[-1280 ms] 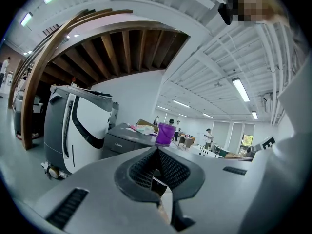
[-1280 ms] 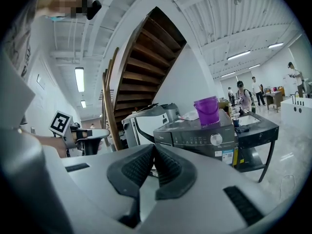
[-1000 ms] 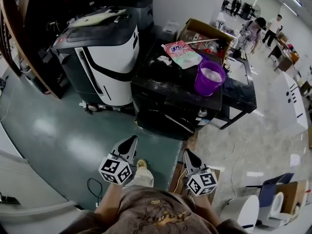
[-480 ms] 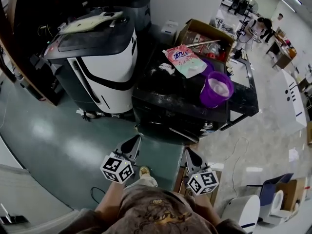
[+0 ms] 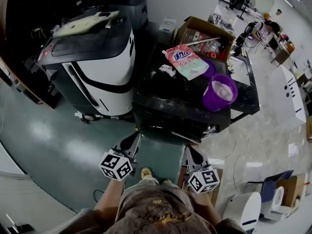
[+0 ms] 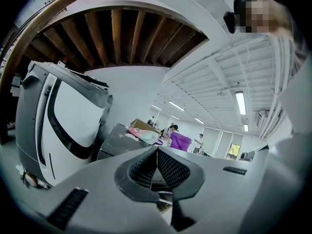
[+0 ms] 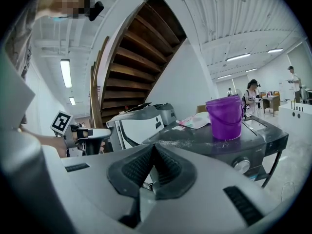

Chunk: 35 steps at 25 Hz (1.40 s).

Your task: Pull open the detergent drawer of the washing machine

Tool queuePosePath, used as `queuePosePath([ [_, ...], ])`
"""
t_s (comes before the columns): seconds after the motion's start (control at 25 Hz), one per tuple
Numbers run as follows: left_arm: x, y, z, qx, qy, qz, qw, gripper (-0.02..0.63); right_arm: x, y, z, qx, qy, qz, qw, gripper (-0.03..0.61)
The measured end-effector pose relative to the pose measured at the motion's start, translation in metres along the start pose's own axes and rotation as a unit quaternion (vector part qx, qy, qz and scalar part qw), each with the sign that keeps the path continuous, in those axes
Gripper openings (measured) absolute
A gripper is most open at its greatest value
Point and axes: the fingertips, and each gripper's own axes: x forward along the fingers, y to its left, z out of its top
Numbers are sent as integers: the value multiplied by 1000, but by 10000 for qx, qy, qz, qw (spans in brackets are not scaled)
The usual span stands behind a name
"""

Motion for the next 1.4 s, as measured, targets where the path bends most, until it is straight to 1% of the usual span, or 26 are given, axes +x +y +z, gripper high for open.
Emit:
queuePosePath([
  [0.16,6,-2,-1,-166,-58,-162,9997,23,10,-1,3,19,-25,46,10000,3],
  [0.44,13,0,-4,-204,-4,-64,9998,23,23,-2,10,-14,1,184,9998,3],
  [0.76,21,3,0,-330,-94,-96,9994,28,32,-7,10,-35,87,276,9996,3],
  [0.84,24,4,-2,-437,-83,-117,9989,84,32,-9,10,-43,114,282,9995,3],
  [1.08,37,6,-6,-836,-162,-393,9956,180,32,-17,8,-27,173,246,9995,3],
  [1.2,44,5,-7,-1077,-143,-496,9928,257,30,-22,6,-8,224,210,9995,3],
  [1.32,55,4,-11,-1223,-108,-709,9899,323,31,-26,4,5,245,190,9995,3],
  [1.4,61,3,-15,-1347,-161,-903,9866,365,32,-29,2,11,271,179,9995,3],
])
